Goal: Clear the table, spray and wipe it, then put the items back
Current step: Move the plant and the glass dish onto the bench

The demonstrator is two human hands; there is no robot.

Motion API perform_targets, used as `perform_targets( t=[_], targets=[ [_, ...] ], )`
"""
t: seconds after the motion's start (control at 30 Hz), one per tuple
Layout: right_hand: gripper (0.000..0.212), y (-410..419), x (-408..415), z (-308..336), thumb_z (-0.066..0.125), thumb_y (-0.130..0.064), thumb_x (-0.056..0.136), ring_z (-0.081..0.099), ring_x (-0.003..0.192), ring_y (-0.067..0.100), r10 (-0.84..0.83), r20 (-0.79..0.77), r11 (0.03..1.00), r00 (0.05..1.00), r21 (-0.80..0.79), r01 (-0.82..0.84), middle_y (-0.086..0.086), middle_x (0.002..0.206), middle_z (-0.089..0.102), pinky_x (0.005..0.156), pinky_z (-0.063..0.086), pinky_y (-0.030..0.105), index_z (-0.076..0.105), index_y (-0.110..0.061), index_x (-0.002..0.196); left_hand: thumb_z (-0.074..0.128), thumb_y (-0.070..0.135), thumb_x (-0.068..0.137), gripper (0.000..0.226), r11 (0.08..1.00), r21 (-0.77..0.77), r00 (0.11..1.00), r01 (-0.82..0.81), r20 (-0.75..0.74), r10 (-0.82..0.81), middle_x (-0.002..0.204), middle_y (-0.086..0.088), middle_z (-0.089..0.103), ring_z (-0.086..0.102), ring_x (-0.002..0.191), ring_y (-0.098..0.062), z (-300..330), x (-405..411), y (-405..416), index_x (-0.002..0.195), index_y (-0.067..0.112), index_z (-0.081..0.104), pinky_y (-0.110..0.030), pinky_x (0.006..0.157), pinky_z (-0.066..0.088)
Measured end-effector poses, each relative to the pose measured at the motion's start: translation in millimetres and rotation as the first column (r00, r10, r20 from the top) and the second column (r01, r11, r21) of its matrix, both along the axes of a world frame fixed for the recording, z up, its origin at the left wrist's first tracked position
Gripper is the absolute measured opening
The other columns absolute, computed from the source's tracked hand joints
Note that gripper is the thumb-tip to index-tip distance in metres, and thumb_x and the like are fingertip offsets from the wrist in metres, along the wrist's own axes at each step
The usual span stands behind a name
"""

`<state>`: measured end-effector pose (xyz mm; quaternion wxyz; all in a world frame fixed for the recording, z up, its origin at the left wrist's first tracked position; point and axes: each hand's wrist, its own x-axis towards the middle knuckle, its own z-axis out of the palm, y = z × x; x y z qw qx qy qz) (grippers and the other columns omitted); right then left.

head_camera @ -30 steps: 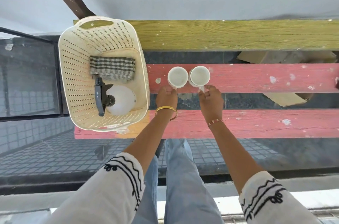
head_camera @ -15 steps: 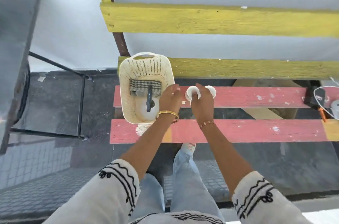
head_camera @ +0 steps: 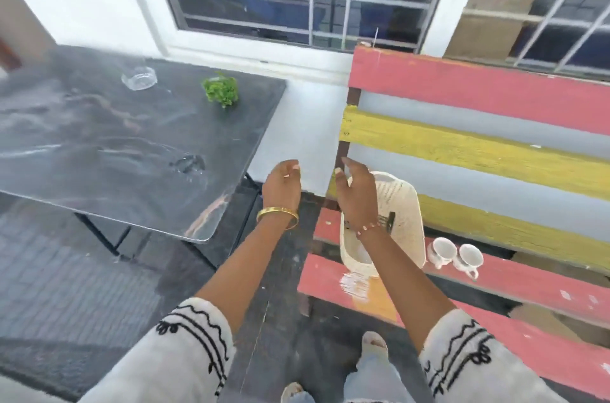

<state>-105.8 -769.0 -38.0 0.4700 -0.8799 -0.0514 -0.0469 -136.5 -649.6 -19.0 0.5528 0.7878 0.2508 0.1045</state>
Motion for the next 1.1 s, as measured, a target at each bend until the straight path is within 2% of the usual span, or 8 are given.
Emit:
perform_targets(
  t=[0.1,0.27,0.43,0.6,0.77,0.8,0.93,1.1],
  targets=[
    [0.037,49,-3,13,0.048,-0.015,0.095,0.046,0.126,0.028,0.089,0.039,0.996,0.995,-0.005,-0.089,0.015,0.132,0.055,0.108,0.03,0.031,0.053,-0.002,0.129,0.044,0.017,0.093,0.029,0.997,0.006,0.996,-0.081,0.043,0.08,0.122,-0.014,0.061,0.054,0.113,-0.029,16,-16,49,0.116,0.008,0.059,-0.033,0.099,0.04],
    [0.037,117,-8,28,0.047,-0.018,0.095,0.044,0.127,0.024,0.23,0.056,0.973,0.972,-0.002,-0.23,0.01,0.135,0.053,0.104,0.028,0.024,0.053,-0.007,0.13,0.044,0.023,0.093,0.031,0.977,0.005,0.974,-0.213,0.084,0.212,0.118,-0.012,0.063,0.056,0.111,-0.027,30,-40,116,0.116,0.008,0.059,-0.029,0.091,0.039],
    [0.038,188,-1,34,0.048,-0.021,0.095,0.044,0.128,0.025,0.349,0.06,0.936,0.935,0.013,-0.351,0.011,0.136,0.053,0.109,0.034,0.036,0.051,-0.007,0.131,0.043,0.024,0.093,0.031,0.944,-0.005,0.941,-0.329,0.079,0.329,0.115,-0.014,0.064,0.056,0.11,-0.029,30,-46,182,0.114,0.008,0.06,-0.031,0.094,0.04],
    [0.039,253,31,20,0.048,-0.02,0.095,0.045,0.129,0.024,0.393,0.02,0.917,0.919,0.058,-0.394,0.012,0.138,0.05,0.109,0.035,0.04,0.05,-0.006,0.131,0.046,0.024,0.092,0.028,0.935,-0.015,0.93,-0.354,0.094,0.354,0.11,-0.011,0.065,0.056,0.099,-0.022,21,-19,243,0.11,0.01,0.062,-0.02,0.078,0.033],
    [0.038,314,75,0,0.05,-0.02,0.094,0.047,0.127,0.024,0.334,-0.049,0.941,0.941,0.081,-0.33,0.012,0.136,0.052,0.109,0.035,0.036,0.052,-0.006,0.13,0.047,0.022,0.092,0.025,0.942,-0.011,0.941,-0.337,0.026,0.337,0.099,-0.01,0.064,0.055,0.086,-0.022,10,23,306,0.106,0.007,0.062,-0.012,0.063,0.033],
    [0.038,325,84,-3,0.05,-0.021,0.094,0.047,0.127,0.024,0.318,-0.072,0.946,0.945,0.083,-0.312,0.011,0.136,0.052,0.108,0.035,0.035,0.053,-0.007,0.129,0.046,0.023,0.092,0.026,0.945,-0.003,0.945,-0.328,-0.001,0.328,0.099,-0.009,0.064,0.055,0.086,-0.022,8,32,317,0.107,0.007,0.061,-0.012,0.064,0.035],
    [0.039,357,118,-7,0.051,-0.022,0.094,0.046,0.129,0.023,0.292,-0.091,0.956,0.952,0.064,-0.287,0.01,0.137,0.052,0.108,0.033,0.033,0.053,-0.008,0.13,0.046,0.024,0.093,0.028,0.96,0.065,0.96,-0.272,-0.046,0.275,0.11,-0.012,0.066,0.056,0.106,-0.027,-1,70,353,0.111,0.009,0.061,-0.026,0.084,0.037],
    [0.039,371,155,-10,0.052,-0.023,0.093,0.046,0.127,0.022,0.254,-0.101,0.967,0.962,0.029,-0.252,0.008,0.135,0.054,0.106,0.033,0.031,0.053,-0.008,0.129,0.045,0.021,0.092,0.027,0.986,0.069,0.983,-0.151,-0.094,0.157,0.11,-0.012,0.066,0.059,0.103,-0.028,-10,116,368,0.11,0.01,0.061,-0.027,0.083,0.04]
  ],
)
